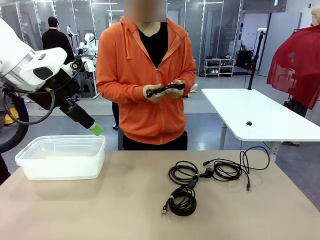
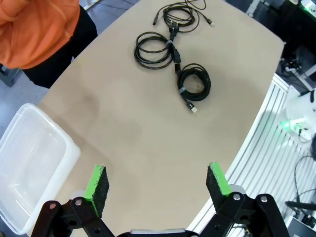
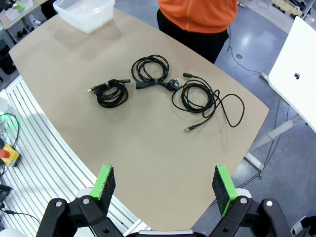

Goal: Organize and store the cables.
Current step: Place the Power Cable into the Organizing box.

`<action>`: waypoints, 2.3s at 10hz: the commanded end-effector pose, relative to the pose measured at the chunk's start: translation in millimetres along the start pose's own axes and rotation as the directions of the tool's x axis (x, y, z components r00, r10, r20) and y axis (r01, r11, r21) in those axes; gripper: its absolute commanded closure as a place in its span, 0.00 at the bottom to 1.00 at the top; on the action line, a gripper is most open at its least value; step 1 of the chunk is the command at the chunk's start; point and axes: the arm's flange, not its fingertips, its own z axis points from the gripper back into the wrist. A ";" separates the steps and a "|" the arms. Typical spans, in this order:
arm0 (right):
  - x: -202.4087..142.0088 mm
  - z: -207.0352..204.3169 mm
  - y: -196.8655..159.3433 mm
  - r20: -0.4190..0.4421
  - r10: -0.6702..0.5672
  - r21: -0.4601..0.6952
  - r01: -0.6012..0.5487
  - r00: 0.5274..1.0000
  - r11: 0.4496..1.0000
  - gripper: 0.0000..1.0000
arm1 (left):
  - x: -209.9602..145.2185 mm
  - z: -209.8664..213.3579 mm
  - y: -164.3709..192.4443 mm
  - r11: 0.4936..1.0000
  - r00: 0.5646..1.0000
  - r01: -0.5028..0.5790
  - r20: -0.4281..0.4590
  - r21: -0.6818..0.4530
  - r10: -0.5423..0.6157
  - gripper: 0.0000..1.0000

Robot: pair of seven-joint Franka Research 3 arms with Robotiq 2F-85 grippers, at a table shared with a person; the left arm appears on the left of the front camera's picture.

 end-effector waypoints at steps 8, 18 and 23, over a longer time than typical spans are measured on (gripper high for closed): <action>0.0 0.0 0.0 0.000 0.000 0.000 0.000 1.000 1.000 0.00 | -1.2 0.0 1.7 1.000 1.000 0.012 -0.007 -0.004 -0.012 0.00; 110.4 -260.5 48.2 0.120 0.866 0.568 -0.749 0.485 0.341 0.00 | -100.9 60.1 -34.2 0.995 0.998 -0.049 -0.042 0.088 0.053 0.00; 113.9 -320.9 62.9 0.077 0.915 0.592 -0.757 0.397 0.278 0.00 | -135.3 68.9 -50.8 0.988 0.996 -0.094 0.005 0.126 0.094 0.00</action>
